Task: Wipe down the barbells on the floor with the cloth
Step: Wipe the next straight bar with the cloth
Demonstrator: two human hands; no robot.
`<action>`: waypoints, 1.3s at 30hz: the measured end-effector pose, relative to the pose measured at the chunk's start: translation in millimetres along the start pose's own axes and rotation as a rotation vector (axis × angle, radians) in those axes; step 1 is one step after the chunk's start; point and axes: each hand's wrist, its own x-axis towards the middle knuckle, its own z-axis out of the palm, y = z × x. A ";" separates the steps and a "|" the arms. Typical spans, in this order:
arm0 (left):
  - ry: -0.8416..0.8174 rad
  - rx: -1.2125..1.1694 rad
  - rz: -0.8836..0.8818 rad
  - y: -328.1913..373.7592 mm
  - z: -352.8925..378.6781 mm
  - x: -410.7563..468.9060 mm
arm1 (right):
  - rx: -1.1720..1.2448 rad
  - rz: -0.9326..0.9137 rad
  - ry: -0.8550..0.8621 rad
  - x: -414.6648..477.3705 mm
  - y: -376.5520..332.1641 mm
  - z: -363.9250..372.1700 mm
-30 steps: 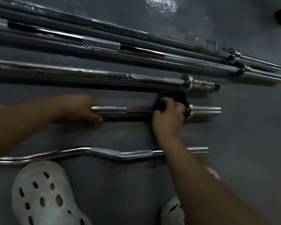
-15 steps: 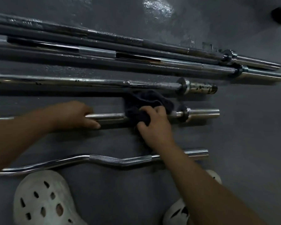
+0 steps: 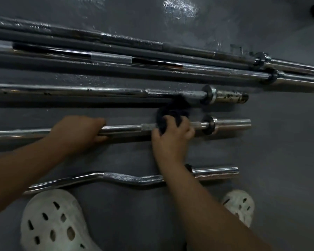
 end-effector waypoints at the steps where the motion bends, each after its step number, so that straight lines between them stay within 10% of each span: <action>1: -0.132 -0.117 0.011 -3.4 -7.6 7.8 | 0.004 -0.157 -0.055 -1.7 -2.1 -5.1; 4: -0.471 -0.382 0.005 -11.4 -27.6 23.8 | -0.036 -0.484 -0.191 28.7 31.2 -44.6; 9: 0.199 0.066 -0.029 9.4 7.2 -13.4 | -0.003 0.114 0.132 48.3 74.4 -45.9; 11: 0.008 0.017 -0.038 7.4 3.1 -3.6 | 0.091 0.158 0.062 19.1 42.1 -22.2; 15: -0.427 -0.195 0.007 -7.4 -21.8 28.1 | 0.001 -0.342 -0.312 24.7 32.7 -49.3; 19: 0.155 0.110 -0.033 5.5 3.7 -2.7 | -0.044 -0.059 -0.006 59.4 71.3 -62.8; 22: -0.212 -0.159 -0.052 -3.4 -2.2 10.7 | -0.027 0.086 0.031 15.2 28.9 -22.2; 25: -0.650 -0.482 -0.061 -9.9 -22.8 34.8 | -0.012 -0.301 -0.222 -7.3 0.9 -22.7; 28: -0.225 -0.204 -0.084 -6.8 -8.7 14.4 | -0.056 -0.423 -0.168 34.9 36.5 -50.6; 31: 0.302 0.004 0.017 8.2 14.8 -24.4 | -0.014 -0.036 0.044 48.7 67.5 -56.0; 33: 0.053 -0.052 0.000 0.1 5.0 -11.6 | -0.018 0.065 0.016 29.7 39.0 -35.0; 36: -0.403 -0.275 0.031 -10.3 -17.0 17.1 | -0.083 -0.354 -0.104 -3.5 -11.1 -18.6; 39: -0.103 -0.070 0.045 -13.2 -9.0 8.8 | -0.120 -0.601 -0.185 14.3 -1.3 -34.8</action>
